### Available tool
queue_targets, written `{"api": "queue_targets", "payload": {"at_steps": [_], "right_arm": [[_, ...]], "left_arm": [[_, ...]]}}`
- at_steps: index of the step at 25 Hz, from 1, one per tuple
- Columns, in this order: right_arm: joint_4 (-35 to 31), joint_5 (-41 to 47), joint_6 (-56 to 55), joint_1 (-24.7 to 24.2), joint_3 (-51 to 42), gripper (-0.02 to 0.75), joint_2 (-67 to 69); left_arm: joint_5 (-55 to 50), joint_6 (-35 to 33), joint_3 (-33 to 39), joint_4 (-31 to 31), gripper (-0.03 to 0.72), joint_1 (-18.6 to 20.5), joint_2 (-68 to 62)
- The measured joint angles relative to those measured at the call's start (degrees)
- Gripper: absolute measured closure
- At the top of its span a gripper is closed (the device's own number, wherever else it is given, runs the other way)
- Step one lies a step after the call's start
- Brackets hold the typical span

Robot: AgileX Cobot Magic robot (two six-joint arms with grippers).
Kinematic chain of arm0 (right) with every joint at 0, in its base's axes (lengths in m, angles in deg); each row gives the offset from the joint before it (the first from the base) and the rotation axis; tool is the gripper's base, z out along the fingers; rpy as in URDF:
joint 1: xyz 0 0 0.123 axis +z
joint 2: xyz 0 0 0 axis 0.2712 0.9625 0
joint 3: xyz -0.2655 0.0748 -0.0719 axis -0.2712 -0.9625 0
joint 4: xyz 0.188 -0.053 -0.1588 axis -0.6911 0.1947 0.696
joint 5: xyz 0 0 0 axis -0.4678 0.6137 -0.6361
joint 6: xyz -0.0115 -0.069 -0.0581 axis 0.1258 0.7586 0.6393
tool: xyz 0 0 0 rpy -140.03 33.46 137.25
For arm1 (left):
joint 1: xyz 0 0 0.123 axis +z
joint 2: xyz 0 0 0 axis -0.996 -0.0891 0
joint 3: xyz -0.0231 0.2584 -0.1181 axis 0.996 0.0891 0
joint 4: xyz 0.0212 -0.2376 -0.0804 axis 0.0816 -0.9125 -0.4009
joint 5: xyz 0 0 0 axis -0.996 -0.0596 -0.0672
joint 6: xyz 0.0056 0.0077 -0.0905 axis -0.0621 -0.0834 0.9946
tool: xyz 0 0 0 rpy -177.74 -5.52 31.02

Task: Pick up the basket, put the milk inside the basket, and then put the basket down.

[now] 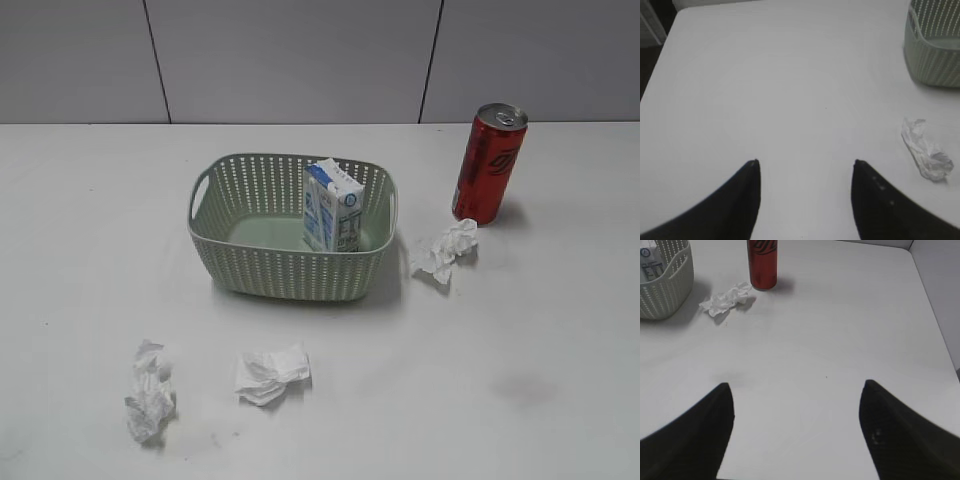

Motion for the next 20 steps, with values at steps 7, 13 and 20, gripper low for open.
{"api": "queue_targets", "payload": {"at_steps": [7, 13, 20], "right_arm": [[-0.2, 0.0, 0.0, 0.0, 0.0, 0.148, 0.0], [-0.2, 0.0, 0.0, 0.0, 0.0, 0.149, 0.0], [-0.2, 0.0, 0.0, 0.0, 0.0, 0.149, 0.0]], "left_arm": [[-0.1, 0.0, 0.0, 0.0, 0.306, 1.4, 1.1], [-0.1, 0.0, 0.0, 0.0, 0.336, 1.4, 1.1], [-0.1, 0.0, 0.0, 0.0, 0.344, 1.4, 1.1]]}}
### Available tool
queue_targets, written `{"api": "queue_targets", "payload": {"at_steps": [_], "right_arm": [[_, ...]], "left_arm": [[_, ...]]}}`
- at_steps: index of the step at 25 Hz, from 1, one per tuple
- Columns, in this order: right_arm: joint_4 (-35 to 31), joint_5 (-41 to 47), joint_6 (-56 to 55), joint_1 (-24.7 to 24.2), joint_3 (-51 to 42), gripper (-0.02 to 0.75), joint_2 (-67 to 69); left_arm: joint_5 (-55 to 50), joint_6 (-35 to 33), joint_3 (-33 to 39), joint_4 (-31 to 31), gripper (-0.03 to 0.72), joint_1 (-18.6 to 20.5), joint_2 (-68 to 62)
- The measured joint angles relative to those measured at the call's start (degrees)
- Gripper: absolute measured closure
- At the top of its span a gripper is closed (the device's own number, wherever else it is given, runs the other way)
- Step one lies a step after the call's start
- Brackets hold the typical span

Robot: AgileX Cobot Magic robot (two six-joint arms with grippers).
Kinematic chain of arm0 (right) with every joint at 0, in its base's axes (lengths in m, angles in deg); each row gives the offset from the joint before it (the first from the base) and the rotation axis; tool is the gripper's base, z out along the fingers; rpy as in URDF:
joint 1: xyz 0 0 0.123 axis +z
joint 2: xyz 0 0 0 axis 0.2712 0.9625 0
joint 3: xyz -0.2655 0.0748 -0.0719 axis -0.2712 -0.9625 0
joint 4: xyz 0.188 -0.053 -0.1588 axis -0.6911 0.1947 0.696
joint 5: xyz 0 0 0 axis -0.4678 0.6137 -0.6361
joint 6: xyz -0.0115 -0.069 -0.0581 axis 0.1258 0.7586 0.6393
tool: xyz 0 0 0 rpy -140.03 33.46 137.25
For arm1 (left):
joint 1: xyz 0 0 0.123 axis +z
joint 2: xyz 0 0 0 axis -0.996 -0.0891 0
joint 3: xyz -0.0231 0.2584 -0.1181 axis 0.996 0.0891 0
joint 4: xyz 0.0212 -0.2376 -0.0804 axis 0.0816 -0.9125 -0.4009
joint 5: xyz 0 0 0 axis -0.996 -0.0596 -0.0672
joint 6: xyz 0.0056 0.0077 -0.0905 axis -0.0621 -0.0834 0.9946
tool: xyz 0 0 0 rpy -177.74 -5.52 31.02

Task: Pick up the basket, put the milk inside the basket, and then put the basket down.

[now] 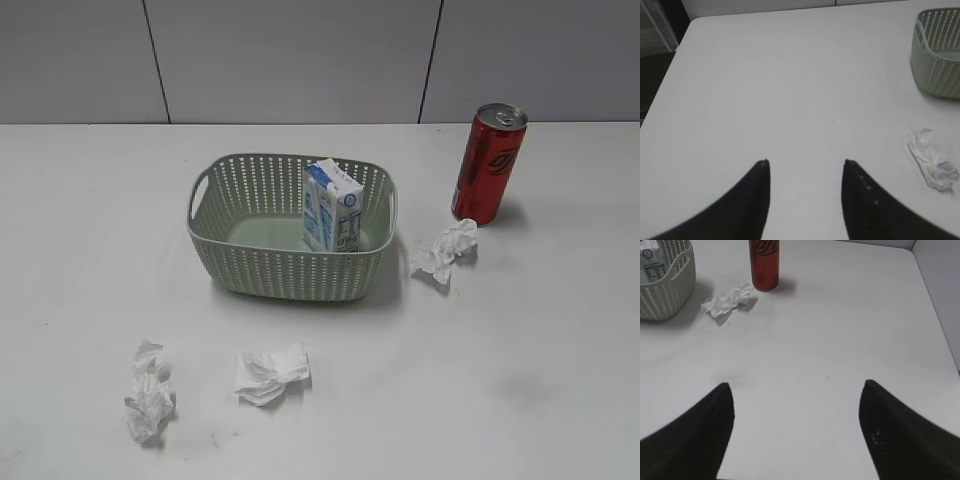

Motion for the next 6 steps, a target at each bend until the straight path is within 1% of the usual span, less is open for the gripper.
{"api": "queue_targets", "payload": {"at_steps": [6], "right_arm": [[0.0, 0.0, 0.0, 0.0, 0.0, 0.149, 0.0]], "left_arm": [[0.0, 0.0, 0.0, 0.0, 0.366, 0.0, 0.0]]}}
